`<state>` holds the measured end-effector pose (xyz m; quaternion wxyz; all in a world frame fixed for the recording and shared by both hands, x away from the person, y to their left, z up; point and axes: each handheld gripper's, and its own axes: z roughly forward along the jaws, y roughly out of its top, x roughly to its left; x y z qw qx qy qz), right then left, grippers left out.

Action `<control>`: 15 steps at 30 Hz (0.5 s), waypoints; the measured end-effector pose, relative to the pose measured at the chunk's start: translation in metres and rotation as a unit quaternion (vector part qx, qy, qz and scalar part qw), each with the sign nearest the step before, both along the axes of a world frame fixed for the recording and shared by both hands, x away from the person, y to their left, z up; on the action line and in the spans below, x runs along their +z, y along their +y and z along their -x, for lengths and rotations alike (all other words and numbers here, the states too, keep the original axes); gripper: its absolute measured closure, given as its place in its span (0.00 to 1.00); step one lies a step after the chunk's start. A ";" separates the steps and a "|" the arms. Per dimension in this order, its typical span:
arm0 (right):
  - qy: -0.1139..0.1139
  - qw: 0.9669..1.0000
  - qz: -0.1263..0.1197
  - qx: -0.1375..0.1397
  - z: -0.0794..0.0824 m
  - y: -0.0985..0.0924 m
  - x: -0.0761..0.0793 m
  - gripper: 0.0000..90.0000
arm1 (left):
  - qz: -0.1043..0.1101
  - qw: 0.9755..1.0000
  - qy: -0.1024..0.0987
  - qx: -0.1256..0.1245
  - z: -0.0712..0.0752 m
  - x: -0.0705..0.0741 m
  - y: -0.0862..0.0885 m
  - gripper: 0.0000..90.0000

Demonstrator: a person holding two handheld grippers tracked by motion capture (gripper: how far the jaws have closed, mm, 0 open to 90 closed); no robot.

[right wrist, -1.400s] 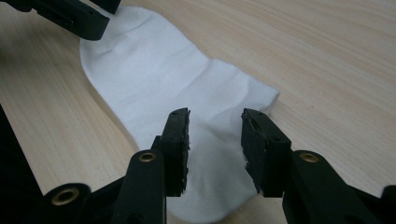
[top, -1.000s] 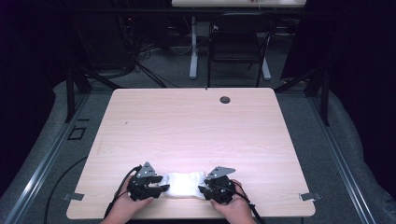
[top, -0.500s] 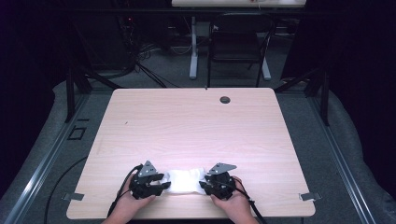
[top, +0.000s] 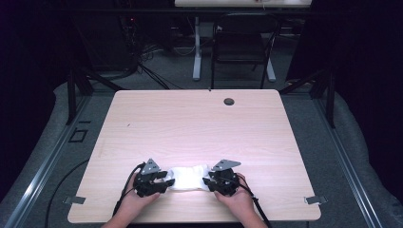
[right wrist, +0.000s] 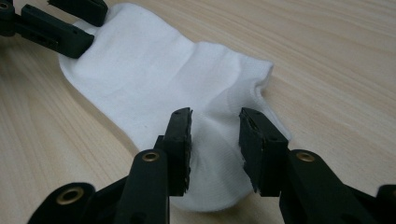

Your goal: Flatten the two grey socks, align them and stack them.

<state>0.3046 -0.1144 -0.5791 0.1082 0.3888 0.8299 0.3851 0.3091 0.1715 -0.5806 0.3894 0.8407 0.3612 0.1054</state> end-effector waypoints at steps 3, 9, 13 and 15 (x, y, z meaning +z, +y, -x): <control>-0.002 1.000 -0.001 -0.001 0.001 0.001 0.000 0.68 | 0.003 1.000 0.003 0.000 -0.001 0.000 0.001 0.57; -0.003 1.000 -0.001 0.001 0.002 0.002 0.001 0.63 | 0.010 1.000 0.002 0.003 0.000 0.000 0.001 0.51; -0.020 1.000 -0.011 -0.005 0.004 0.001 0.006 0.57 | 0.014 1.000 -0.003 0.005 0.000 0.003 0.003 0.47; -0.030 0.999 -0.019 -0.008 0.005 0.001 0.009 0.54 | 0.019 1.000 -0.006 0.008 0.000 0.005 0.004 0.46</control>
